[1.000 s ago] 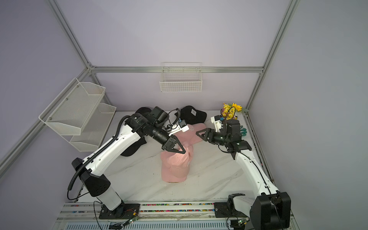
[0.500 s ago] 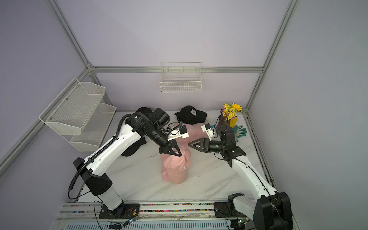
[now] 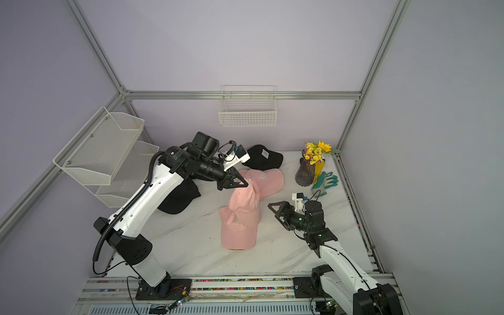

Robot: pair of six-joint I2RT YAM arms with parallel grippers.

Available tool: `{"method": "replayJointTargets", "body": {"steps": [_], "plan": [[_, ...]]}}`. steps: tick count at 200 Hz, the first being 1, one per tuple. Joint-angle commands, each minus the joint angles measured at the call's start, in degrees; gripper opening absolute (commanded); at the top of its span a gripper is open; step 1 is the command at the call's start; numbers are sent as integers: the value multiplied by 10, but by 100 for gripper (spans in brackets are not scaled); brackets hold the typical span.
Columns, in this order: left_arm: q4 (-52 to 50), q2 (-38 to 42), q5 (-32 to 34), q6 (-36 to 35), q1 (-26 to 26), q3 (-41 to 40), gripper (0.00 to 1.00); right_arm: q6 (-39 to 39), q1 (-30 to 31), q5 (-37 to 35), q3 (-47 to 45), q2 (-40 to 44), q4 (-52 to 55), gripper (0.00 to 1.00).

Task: Stack the baseball caps by color
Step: Pick up the baseball cap from the center of the board, then place the baseball cap on the baseball cap.

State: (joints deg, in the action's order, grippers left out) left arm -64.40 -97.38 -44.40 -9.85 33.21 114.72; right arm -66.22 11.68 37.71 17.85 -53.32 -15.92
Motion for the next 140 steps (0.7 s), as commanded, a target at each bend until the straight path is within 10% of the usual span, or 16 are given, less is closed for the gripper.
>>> {"method": "replayJointTargets", "body": {"steps": [1, 52, 140], "plan": [[124, 37, -50, 72, -12, 11, 0, -136, 4, -28, -34, -29, -182, 95], [198, 32, -51, 124, -16, 27, 0, -313, 31, -56, -66, -176, -541, 97], [366, 39, -109, 262, -38, -26, 0, -344, 55, -121, -24, -190, -615, 82]]}}
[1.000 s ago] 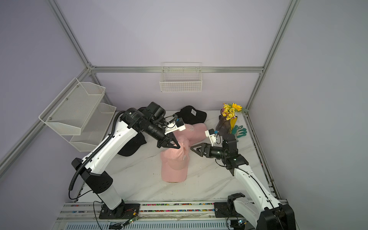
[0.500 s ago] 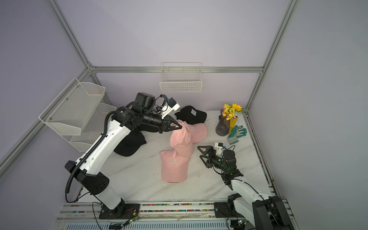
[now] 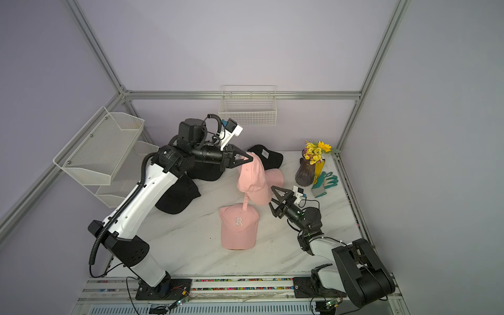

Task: Stack the baseball caps by color
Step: Place the baseball cap on the baseball cap.

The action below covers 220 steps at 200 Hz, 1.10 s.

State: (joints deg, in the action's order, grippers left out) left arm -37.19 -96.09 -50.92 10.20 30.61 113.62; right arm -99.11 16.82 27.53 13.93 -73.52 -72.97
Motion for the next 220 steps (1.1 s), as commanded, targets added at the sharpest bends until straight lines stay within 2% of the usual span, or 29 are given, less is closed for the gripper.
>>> {"method": "replayJointTargets", "body": {"steps": [1, 44, 65, 84, 124, 150, 167, 178, 195, 208, 220], "plan": [[96, 27, -45, 63, -13, -16, 0, -15, 3, -20, 15, 12, -45, 81], [118, 26, -48, 80, -19, -33, 0, -37, 6, -24, 33, 36, -47, 72], [120, 23, -50, 81, -19, -38, 0, -34, 7, -28, 27, 50, -40, 62], [118, 22, -56, 79, -22, -44, 0, -20, 8, -28, 18, 59, -23, 47], [92, 33, -51, 58, -42, -71, 0, 39, 7, -25, 16, 124, 88, 0], [42, 23, -26, 26, -57, -78, 0, 116, 27, -47, 38, 241, 298, 0], [5, 15, -1, -17, -58, -84, 0, 187, 70, -113, 67, 339, 504, 0], [3, 11, 1, -26, -58, -97, 0, 211, 100, -169, 78, 387, 599, 0], [7, 5, 6, -36, -58, -117, 0, 208, 143, -233, 80, 428, 671, 0], [9, -1, 15, -44, -58, -131, 0, 205, 188, -276, 87, 426, 700, 0], [8, -7, 25, -51, -58, -142, 0, 209, 250, -346, 102, 407, 717, 0]]}}
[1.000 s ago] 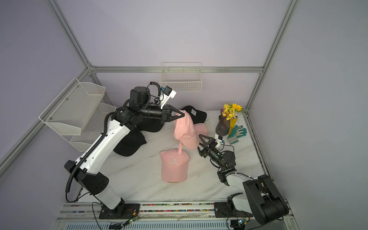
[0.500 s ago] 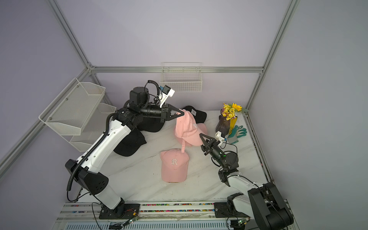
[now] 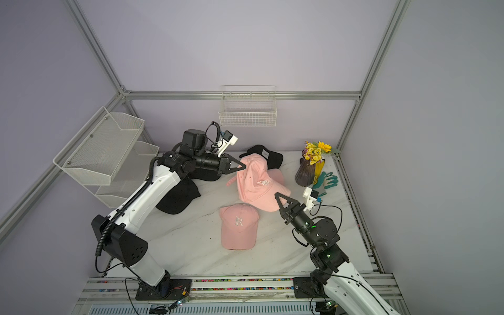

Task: Stack the baseball caps by color
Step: Place the baseball cap on the baseball cap.

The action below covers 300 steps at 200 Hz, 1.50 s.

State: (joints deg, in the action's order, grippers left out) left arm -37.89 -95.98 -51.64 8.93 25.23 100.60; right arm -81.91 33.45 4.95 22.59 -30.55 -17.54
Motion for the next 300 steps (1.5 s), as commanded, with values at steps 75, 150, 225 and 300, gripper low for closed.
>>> {"method": "replayJointTargets", "body": {"steps": [75, 150, 225, 300], "plan": [[-44, -42, 218, -66, -4, -42, 0, -119, 537, -771, 203, -344, 298, 0], [5, -39, 301, -54, 0, -87, 0, -748, 594, -762, 410, -608, 848, 0], [-87, -62, 268, -121, 3, -95, 11, -745, 594, -697, 343, -612, 679, 0], [-125, -67, 244, -113, 1, -70, 13, -714, 594, -657, 305, -595, 549, 10]]}}
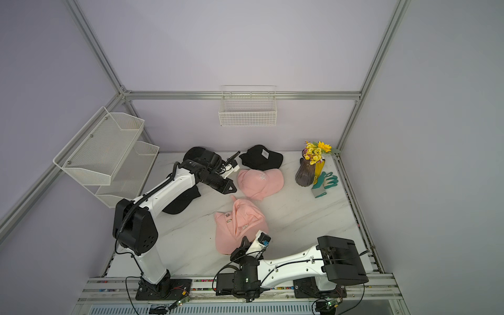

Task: Stack the baseball caps by color
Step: Place the baseball cap on the baseball cap.

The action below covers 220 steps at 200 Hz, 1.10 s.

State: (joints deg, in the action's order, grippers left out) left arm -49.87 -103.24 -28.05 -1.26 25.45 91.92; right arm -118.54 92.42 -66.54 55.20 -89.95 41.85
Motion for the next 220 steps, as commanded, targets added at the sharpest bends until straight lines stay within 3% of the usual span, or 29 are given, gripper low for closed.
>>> {"method": "replayJointTargets", "body": {"steps": [1, 40, 44, 47, 73, 86, 112, 123, 159, 194, 220], "plan": [[-5, 6, 9, -11, -1, 16, 13, -347, 5, 58, -23, -1, -46, 12], [42, 34, 5, 30, -4, -13, 34, -275, -4, 47, -34, 23, -65, 77], [49, 39, 5, 36, -5, -16, 36, -265, -6, 54, -37, 29, -64, 92], [54, 42, 6, 41, -5, -19, 38, -258, -8, 60, -38, 33, -62, 97], [101, 82, 33, 93, -7, -42, 56, -166, -38, 127, -38, 74, -23, 97], [126, 112, 55, 128, -8, -60, 67, -63, -70, 202, -37, 98, -17, 98], [167, 175, 110, 223, -9, -106, 99, 168, -158, 396, -35, 123, -33, 98], [177, 203, 139, 272, -8, -129, 100, 265, -177, 458, -43, 137, -71, 97], [214, 312, 193, 451, -10, -237, 100, 447, -228, 608, -25, 171, -86, 97], [176, 397, 237, 587, -10, -308, 100, 562, -289, 741, 34, 182, -1, 97], [172, 436, 218, 665, -9, -365, 100, 669, -343, 832, 102, 155, 83, 97]]}}
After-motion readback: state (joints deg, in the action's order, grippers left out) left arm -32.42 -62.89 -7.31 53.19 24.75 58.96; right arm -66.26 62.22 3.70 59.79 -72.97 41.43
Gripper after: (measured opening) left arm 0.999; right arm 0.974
